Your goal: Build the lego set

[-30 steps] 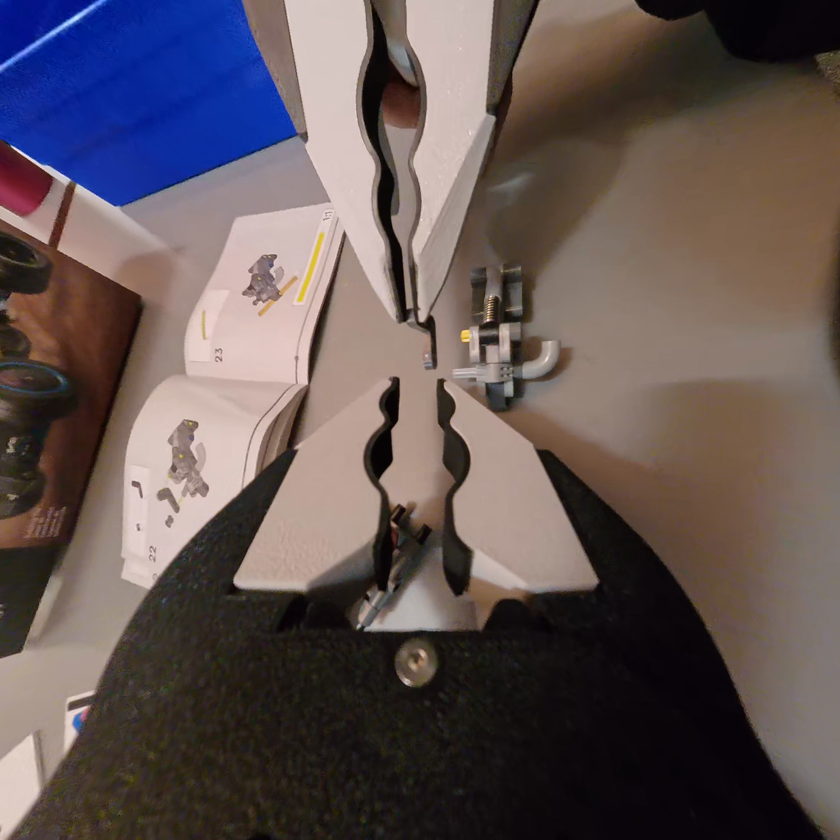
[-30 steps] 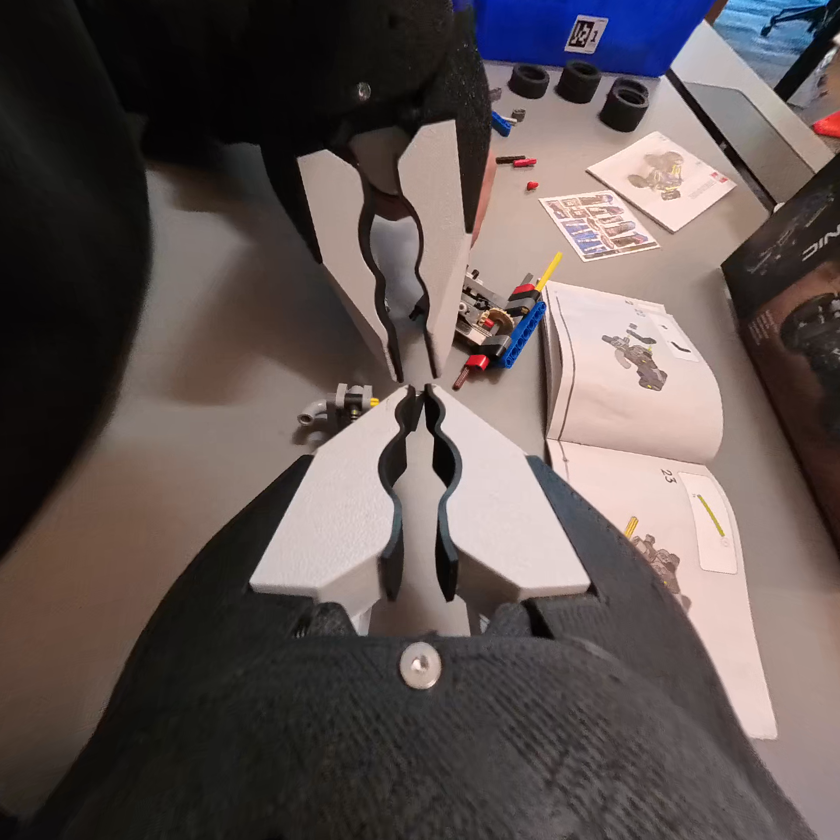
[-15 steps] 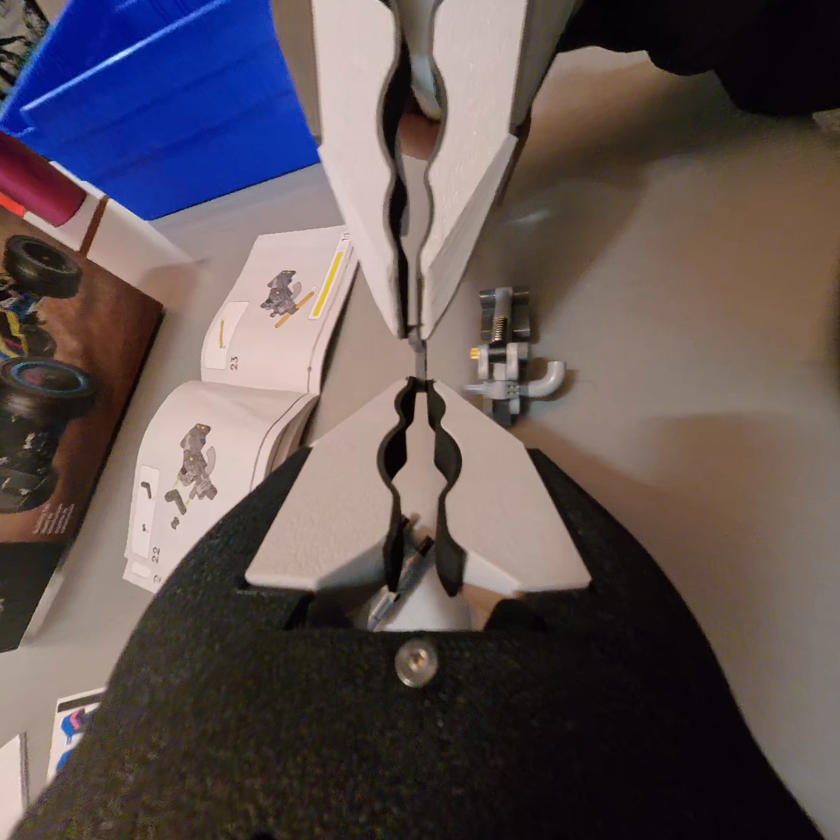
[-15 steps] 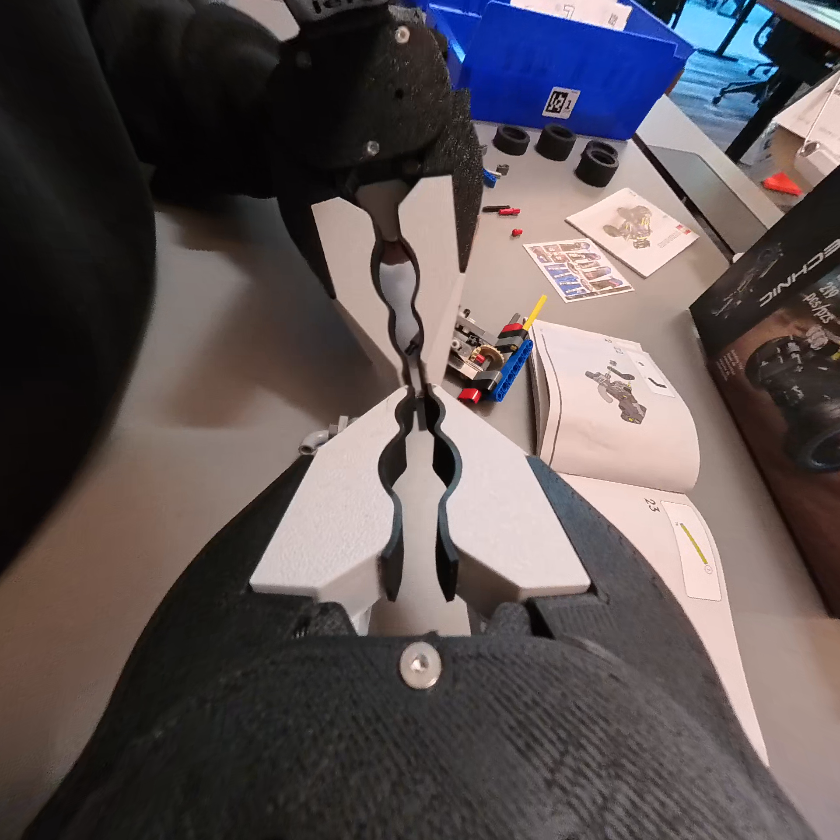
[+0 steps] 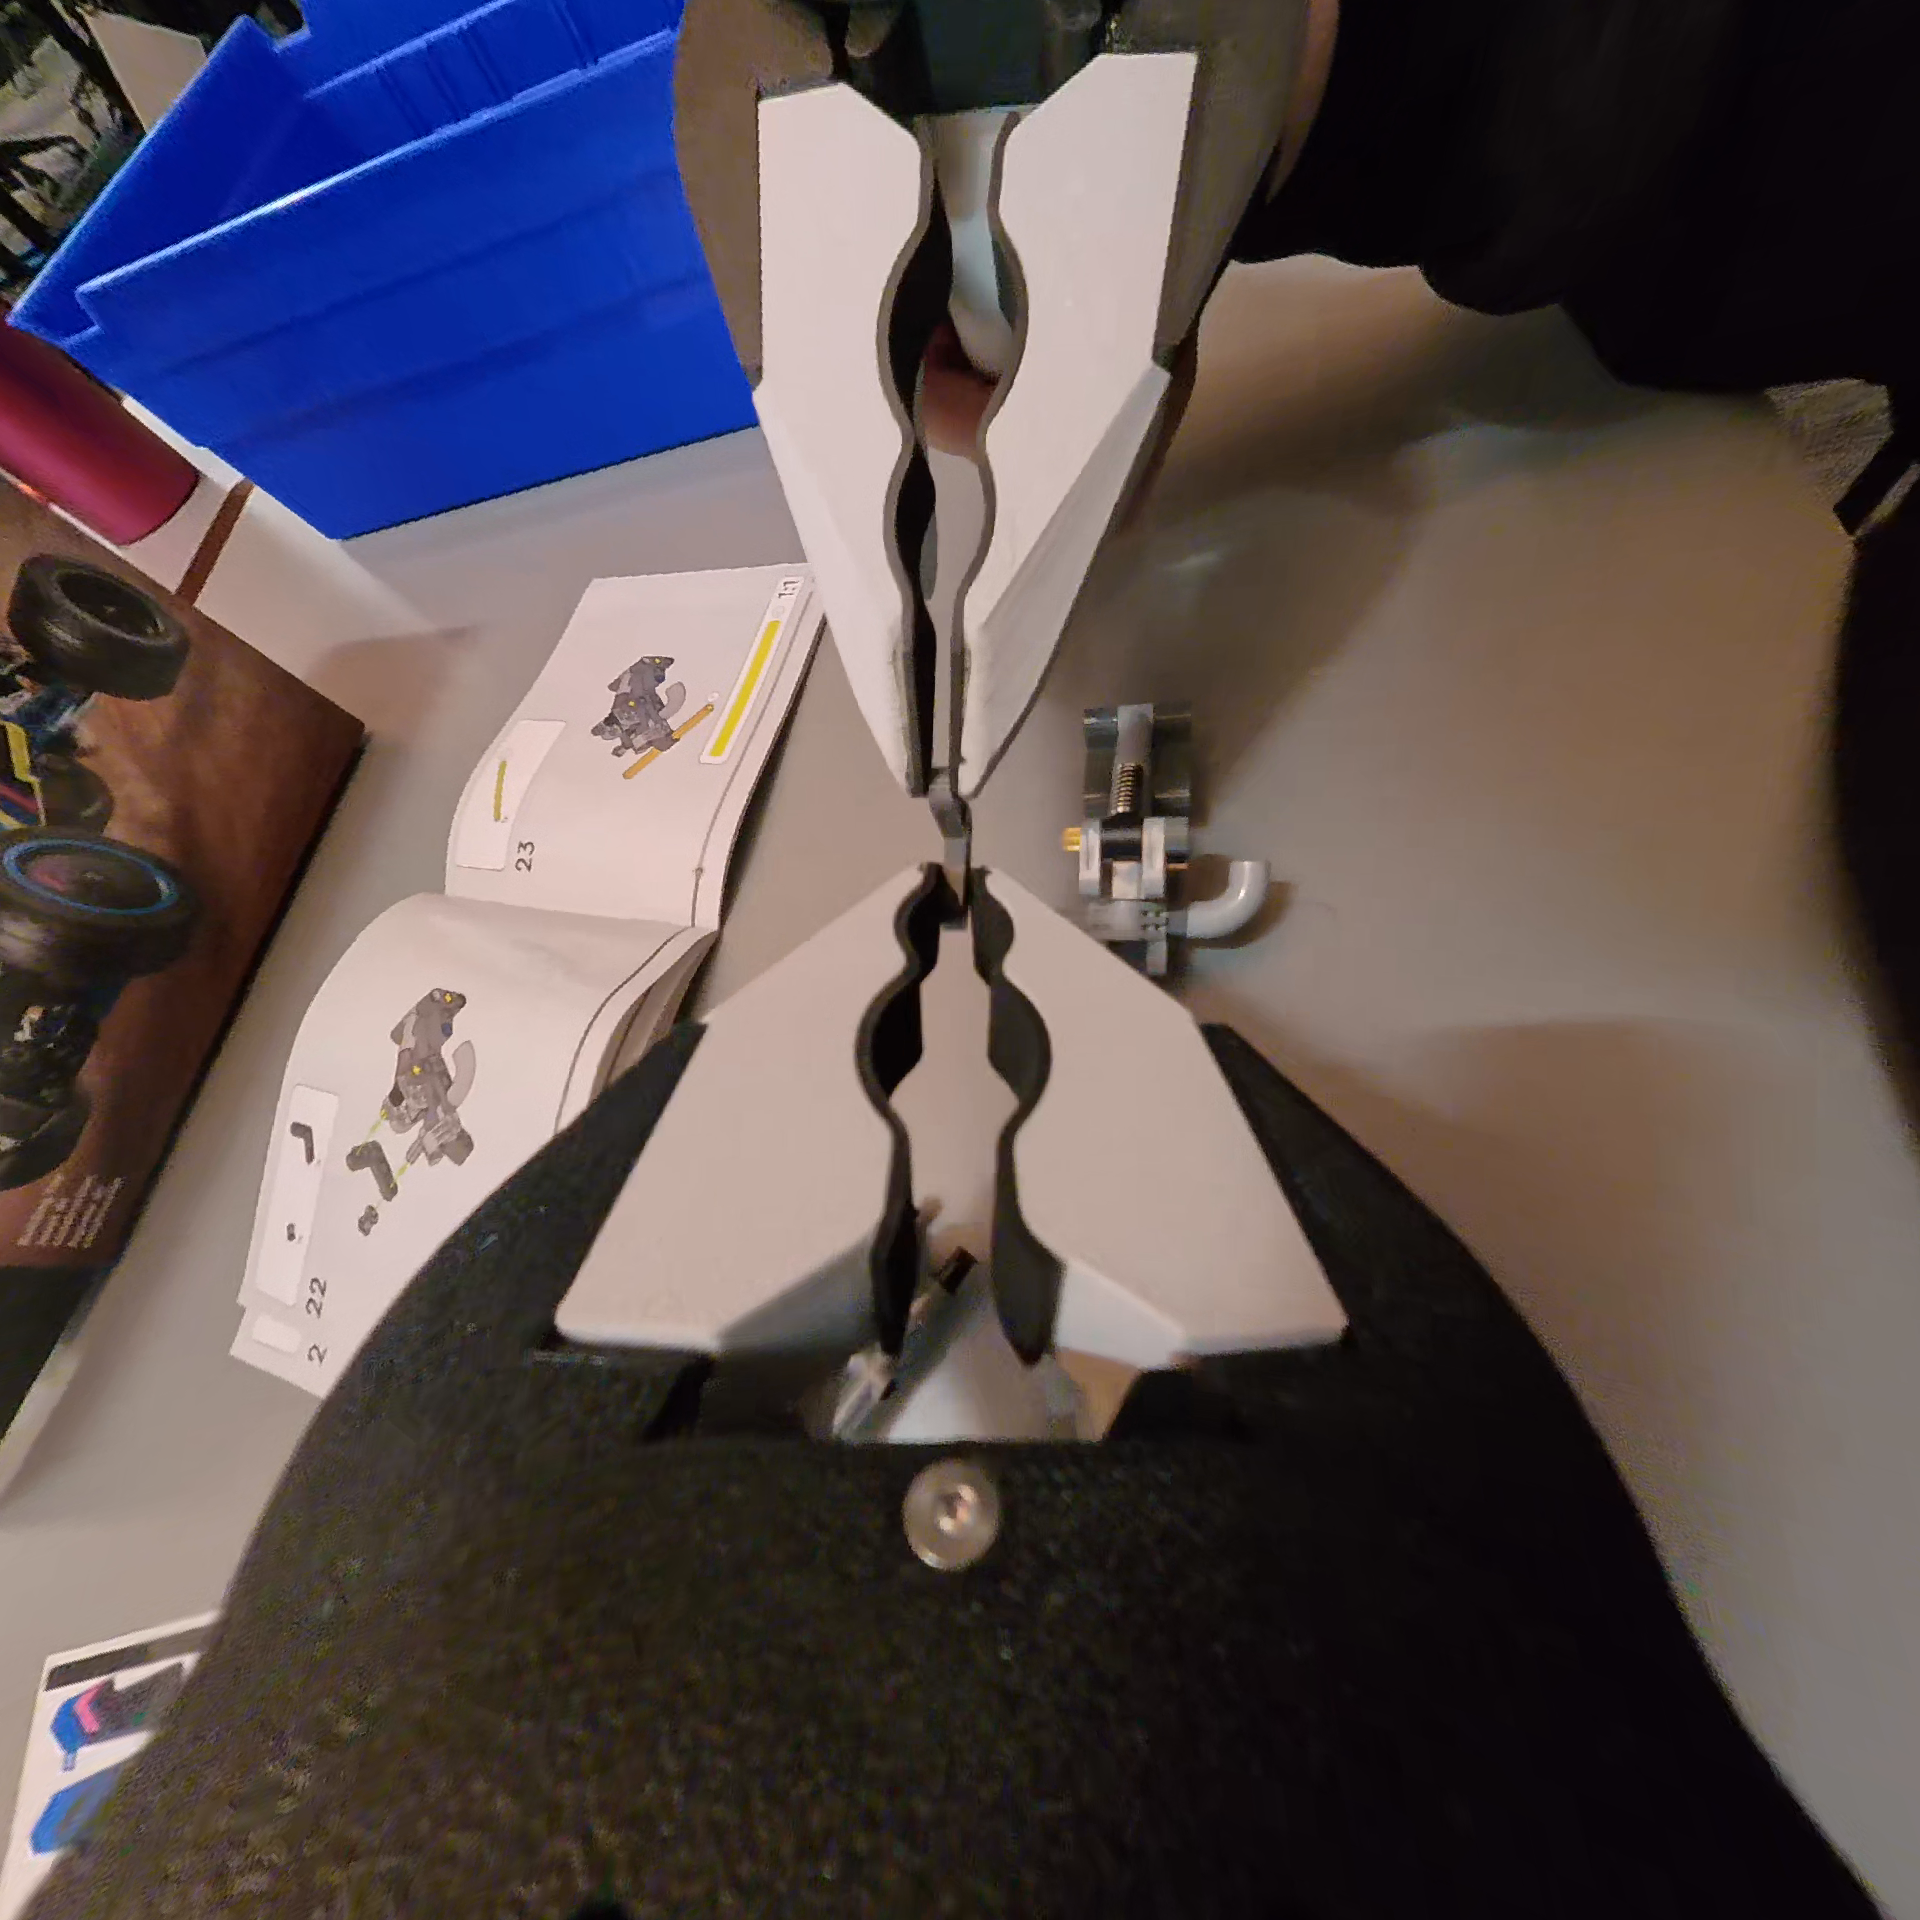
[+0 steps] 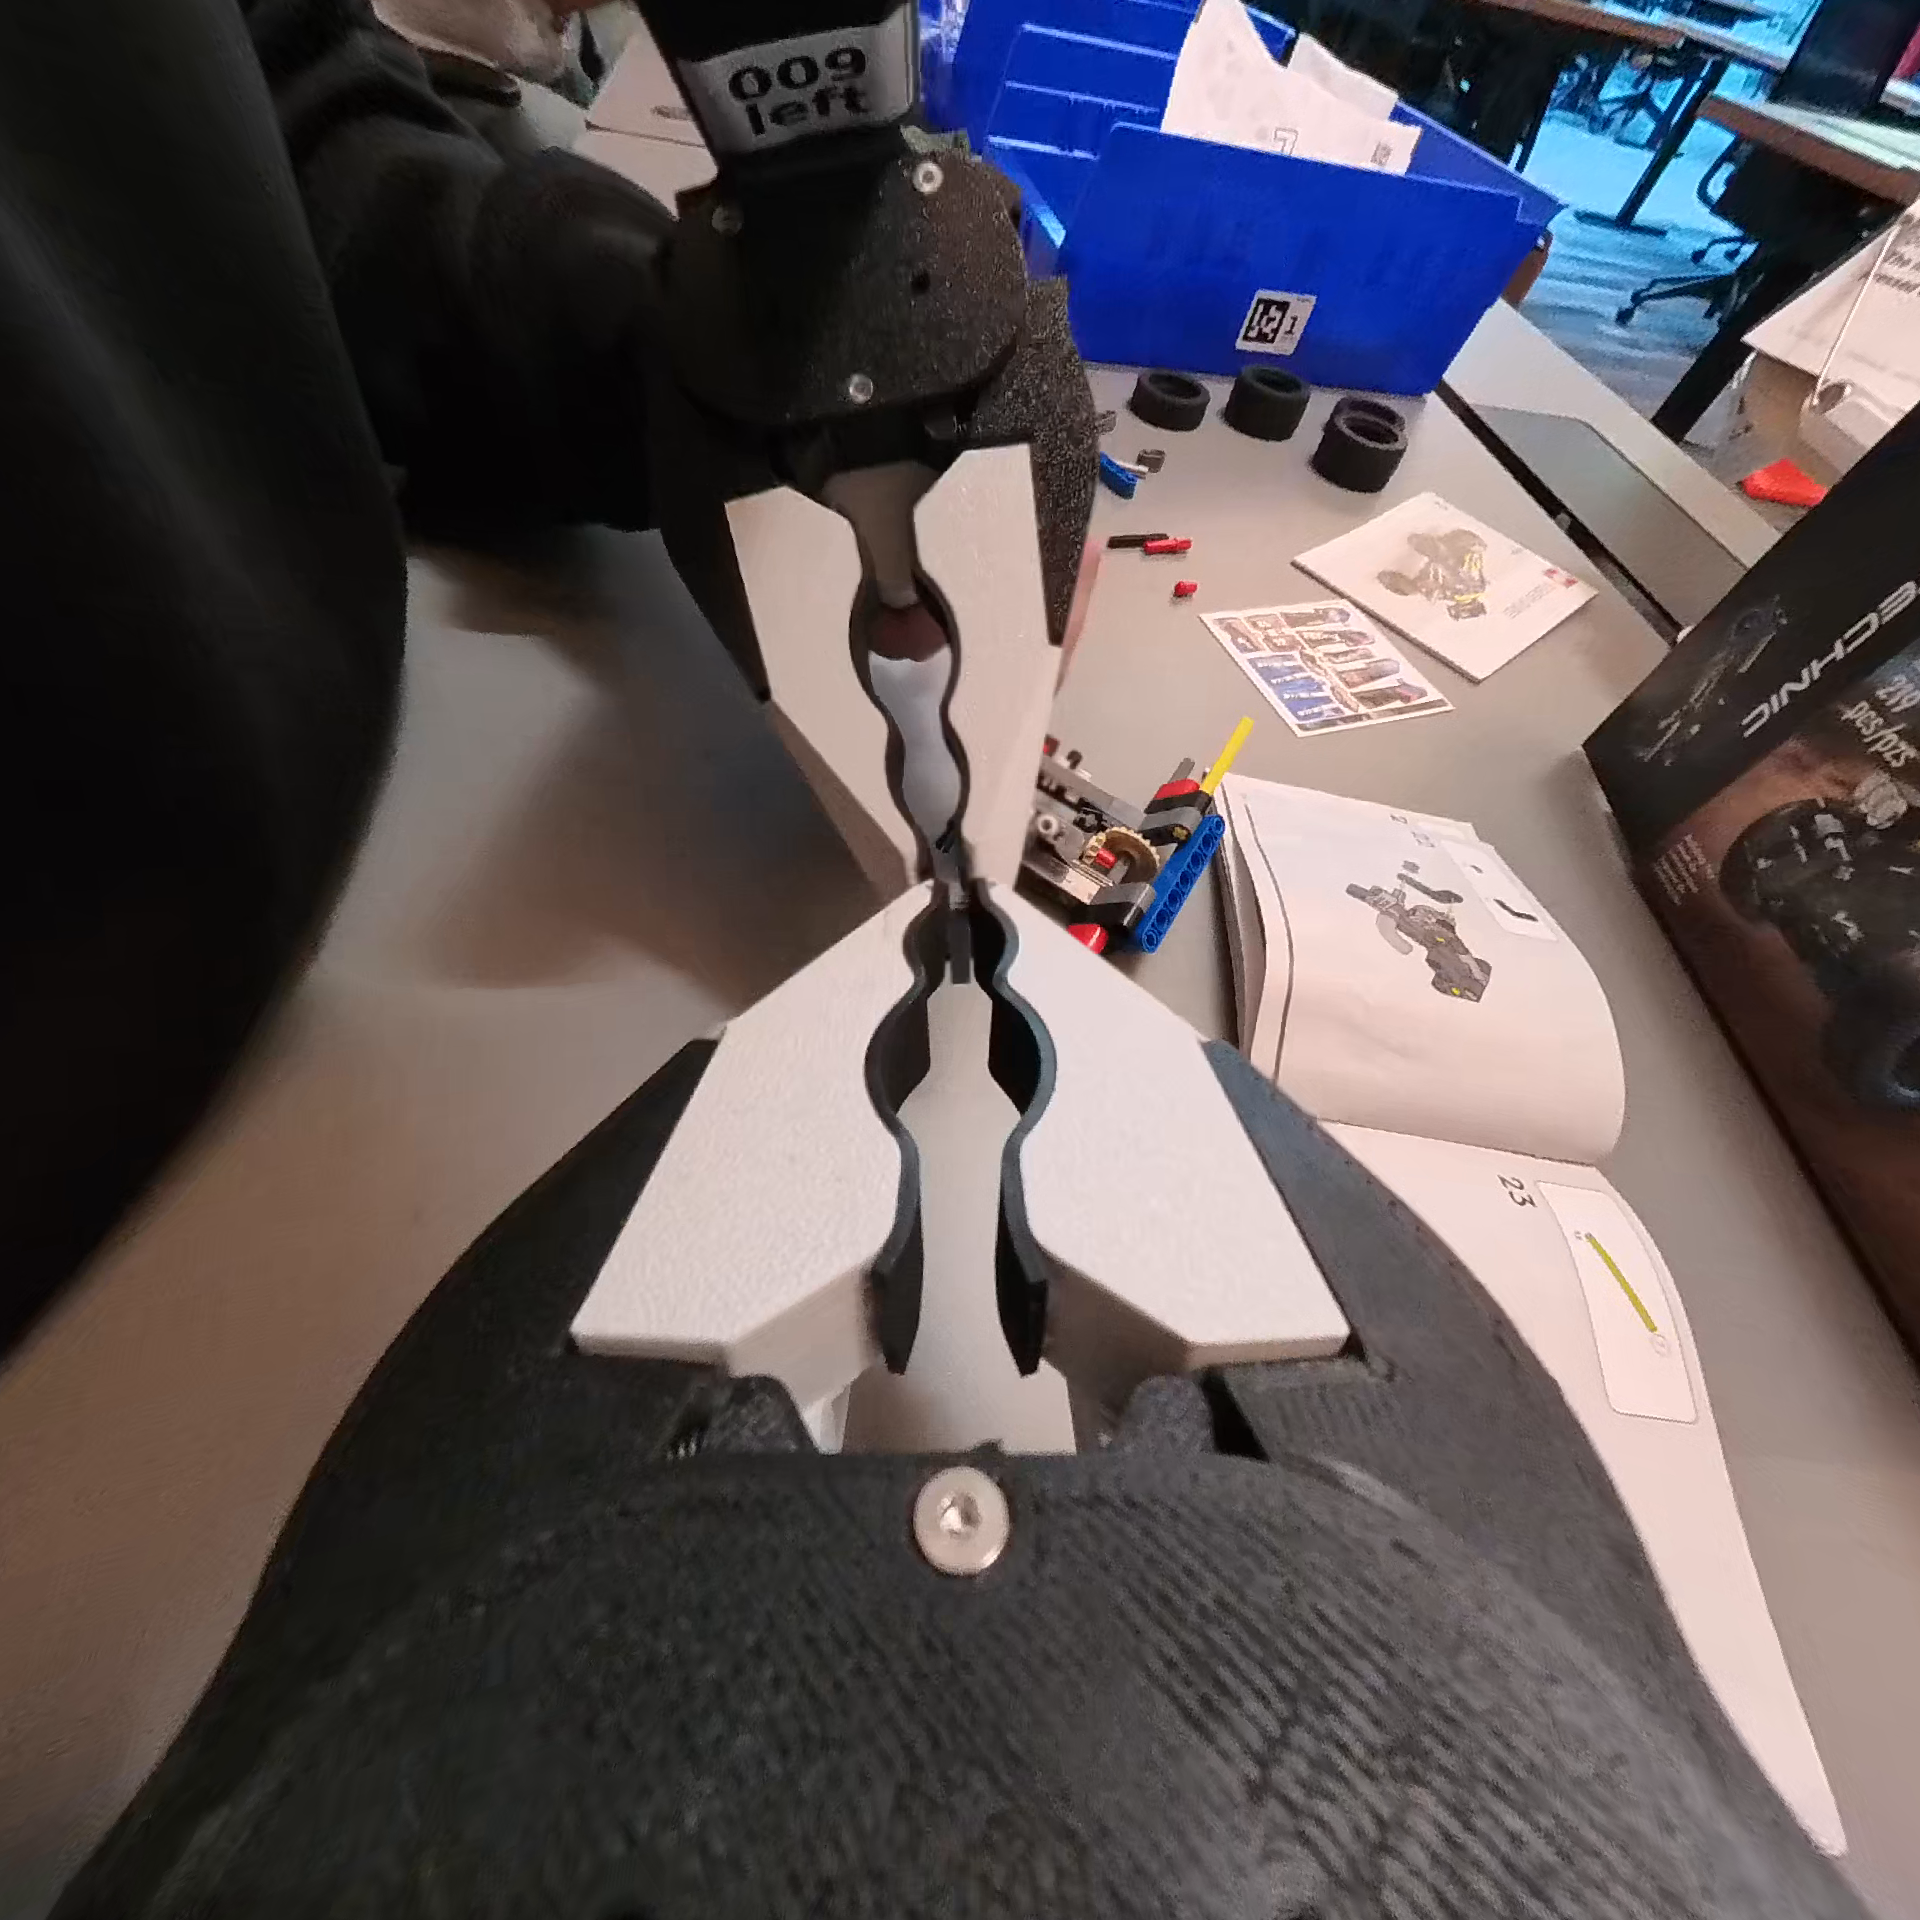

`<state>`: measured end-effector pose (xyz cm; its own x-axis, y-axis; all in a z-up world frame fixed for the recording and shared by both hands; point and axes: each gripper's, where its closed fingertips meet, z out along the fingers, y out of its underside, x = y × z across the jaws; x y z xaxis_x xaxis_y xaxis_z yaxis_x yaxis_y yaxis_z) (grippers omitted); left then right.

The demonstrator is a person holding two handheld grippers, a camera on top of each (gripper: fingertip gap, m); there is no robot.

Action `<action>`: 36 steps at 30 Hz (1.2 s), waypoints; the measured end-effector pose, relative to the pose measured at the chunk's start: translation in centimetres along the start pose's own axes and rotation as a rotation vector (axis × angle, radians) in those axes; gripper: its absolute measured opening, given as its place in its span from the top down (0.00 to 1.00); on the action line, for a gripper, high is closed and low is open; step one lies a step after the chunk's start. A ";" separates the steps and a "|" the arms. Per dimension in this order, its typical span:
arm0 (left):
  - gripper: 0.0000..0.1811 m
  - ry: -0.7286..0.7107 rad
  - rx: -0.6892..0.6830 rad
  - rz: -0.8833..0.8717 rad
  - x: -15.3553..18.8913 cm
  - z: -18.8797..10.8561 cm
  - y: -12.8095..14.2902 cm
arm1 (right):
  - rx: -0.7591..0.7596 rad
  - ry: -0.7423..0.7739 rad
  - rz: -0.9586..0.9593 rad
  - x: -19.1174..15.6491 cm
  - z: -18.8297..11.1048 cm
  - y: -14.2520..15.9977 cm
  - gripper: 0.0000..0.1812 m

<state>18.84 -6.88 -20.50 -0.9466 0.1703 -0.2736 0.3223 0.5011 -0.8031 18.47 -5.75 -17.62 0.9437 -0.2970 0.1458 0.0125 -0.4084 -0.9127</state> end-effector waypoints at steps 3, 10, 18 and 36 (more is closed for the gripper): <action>1.00 -0.004 -0.009 0.004 -0.1 0.1 0.1 | -0.016 -0.007 0.002 -0.2 -0.1 0.3 0.99; 1.00 -0.022 0.014 -0.015 -0.4 0.1 -0.4 | -0.073 0.020 0.050 0.2 -0.1 1.5 0.95; 1.00 -0.006 -0.002 -0.013 -0.1 0.2 -0.2 | 0.020 -0.045 0.110 -0.4 -0.3 -0.2 0.97; 1.00 -0.017 -0.016 -0.028 -0.2 0.6 0.1 | -0.048 -0.002 0.058 -0.1 -0.9 1.4 0.89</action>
<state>19.08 -7.31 -20.86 -0.9552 0.1413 -0.2601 0.2952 0.5191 -0.8021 18.07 -7.04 -18.57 0.9429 -0.3199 0.0921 -0.0584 -0.4313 -0.9003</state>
